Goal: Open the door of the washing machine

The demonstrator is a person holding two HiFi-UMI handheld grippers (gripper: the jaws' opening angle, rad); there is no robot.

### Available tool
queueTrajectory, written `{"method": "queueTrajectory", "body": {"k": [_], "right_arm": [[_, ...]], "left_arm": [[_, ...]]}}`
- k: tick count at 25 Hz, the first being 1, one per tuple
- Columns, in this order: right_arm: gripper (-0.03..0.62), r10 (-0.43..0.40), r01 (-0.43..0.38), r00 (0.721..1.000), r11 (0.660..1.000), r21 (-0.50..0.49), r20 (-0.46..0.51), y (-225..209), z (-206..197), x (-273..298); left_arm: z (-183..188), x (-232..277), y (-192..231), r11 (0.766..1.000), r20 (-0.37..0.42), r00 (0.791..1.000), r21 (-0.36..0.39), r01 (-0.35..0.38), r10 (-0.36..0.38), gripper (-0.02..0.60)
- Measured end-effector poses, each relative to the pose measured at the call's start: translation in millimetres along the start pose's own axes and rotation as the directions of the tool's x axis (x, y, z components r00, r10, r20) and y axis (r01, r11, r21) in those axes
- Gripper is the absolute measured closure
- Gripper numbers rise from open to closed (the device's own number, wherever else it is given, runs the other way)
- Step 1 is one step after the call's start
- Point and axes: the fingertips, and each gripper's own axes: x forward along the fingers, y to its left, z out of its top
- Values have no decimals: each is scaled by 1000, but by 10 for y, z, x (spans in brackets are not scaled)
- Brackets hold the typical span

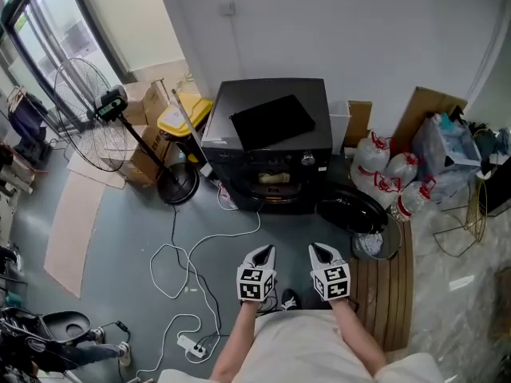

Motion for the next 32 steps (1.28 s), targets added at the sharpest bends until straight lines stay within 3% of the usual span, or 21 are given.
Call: {"method": "queueTrajectory", "body": {"k": [7, 16, 32], "right_arm": [[593, -5, 5, 1000, 1000, 2, 1, -65, 31, -25], [592, 48, -49, 998, 999, 17, 43, 61, 109, 3], [592, 58, -58, 998, 998, 11, 21, 71, 15, -4]], "left_arm": [[53, 60, -15, 1000, 5, 1000, -21, 12, -12, 523], [55, 18, 29, 999, 14, 1000, -35, 3, -3, 523], [55, 27, 16, 999, 21, 1000, -38, 2, -1, 523]]}}
